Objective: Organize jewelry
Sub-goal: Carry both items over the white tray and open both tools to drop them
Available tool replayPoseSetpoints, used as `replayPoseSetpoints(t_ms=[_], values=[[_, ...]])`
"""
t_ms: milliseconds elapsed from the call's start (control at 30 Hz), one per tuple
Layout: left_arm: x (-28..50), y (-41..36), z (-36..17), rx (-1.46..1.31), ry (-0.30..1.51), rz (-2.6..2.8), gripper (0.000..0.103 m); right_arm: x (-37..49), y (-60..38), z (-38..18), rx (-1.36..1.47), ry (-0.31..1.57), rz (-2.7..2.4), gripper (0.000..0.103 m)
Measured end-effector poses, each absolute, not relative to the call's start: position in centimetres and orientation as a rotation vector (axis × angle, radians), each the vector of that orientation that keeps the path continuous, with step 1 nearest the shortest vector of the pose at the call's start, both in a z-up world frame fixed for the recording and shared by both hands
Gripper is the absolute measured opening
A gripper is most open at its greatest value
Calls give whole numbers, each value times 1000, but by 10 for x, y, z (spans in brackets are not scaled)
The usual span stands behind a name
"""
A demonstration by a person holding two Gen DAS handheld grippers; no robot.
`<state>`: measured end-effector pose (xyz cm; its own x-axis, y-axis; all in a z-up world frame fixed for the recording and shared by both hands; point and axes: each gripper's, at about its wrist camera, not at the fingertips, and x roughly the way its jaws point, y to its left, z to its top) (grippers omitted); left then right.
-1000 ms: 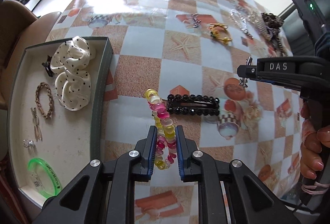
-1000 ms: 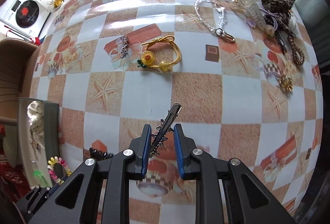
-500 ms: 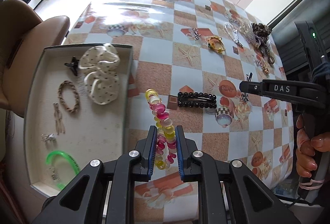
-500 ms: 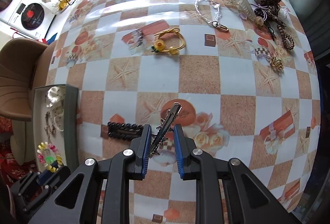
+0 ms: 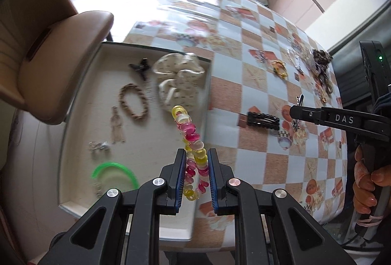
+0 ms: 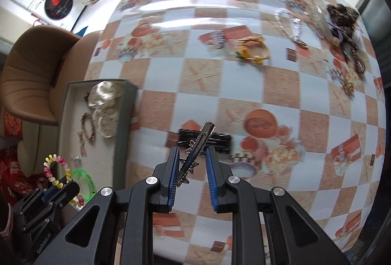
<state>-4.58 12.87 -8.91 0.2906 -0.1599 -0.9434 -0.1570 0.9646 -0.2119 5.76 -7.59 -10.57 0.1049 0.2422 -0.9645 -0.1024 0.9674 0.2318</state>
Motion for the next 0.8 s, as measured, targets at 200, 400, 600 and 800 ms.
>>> replayPoseSetpoints(t_ms=[200, 400, 600, 800], values=[[-58, 157, -96, -315, 1289, 46, 21, 54, -30, -103, 72, 1447, 350, 24], [-69, 181, -111, -344, 1306, 95, 21, 50, 21, -106, 31, 1457, 469, 24], [-75, 207, -126, -362, 1318, 153, 21, 47, 63, -122, -29, 1496, 551, 24], [-69, 227, -139, -363, 1312, 207, 21, 45, 86, -145, -87, 1543, 578, 24]])
